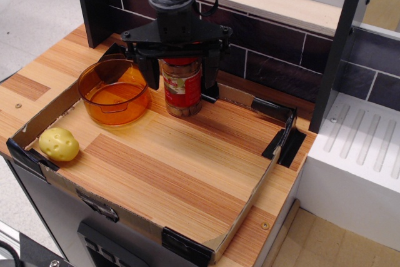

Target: Topple basil bottle

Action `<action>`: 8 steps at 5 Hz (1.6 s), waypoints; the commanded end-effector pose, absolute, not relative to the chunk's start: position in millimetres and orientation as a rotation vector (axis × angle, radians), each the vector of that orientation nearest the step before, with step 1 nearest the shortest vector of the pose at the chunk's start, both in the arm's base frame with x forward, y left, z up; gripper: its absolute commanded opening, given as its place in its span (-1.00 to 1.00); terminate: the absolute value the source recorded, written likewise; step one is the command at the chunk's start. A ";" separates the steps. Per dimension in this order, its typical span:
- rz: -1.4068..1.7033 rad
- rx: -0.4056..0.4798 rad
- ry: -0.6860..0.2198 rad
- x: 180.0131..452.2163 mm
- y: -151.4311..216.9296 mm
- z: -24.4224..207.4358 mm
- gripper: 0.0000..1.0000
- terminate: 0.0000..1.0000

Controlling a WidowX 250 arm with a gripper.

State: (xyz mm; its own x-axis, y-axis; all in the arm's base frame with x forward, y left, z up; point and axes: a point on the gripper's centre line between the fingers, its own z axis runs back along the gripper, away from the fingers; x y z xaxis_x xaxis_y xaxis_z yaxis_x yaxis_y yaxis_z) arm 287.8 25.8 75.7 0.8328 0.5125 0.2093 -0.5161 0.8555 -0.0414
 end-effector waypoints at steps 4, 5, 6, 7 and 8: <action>0.701 0.068 -0.303 327.0 53.6 103.0 1.00 -1.00; 0.692 0.081 -0.310 326.7 53.5 96.0 1.00 -1.00; 0.675 0.058 -0.318 323.6 52.6 95.7 -1.00 -1.00; 0.608 -0.002 -0.393 315.2 42.3 98.8 -1.00 -1.00; 0.508 -0.071 -0.471 302.0 26.5 100.7 -1.00 -1.00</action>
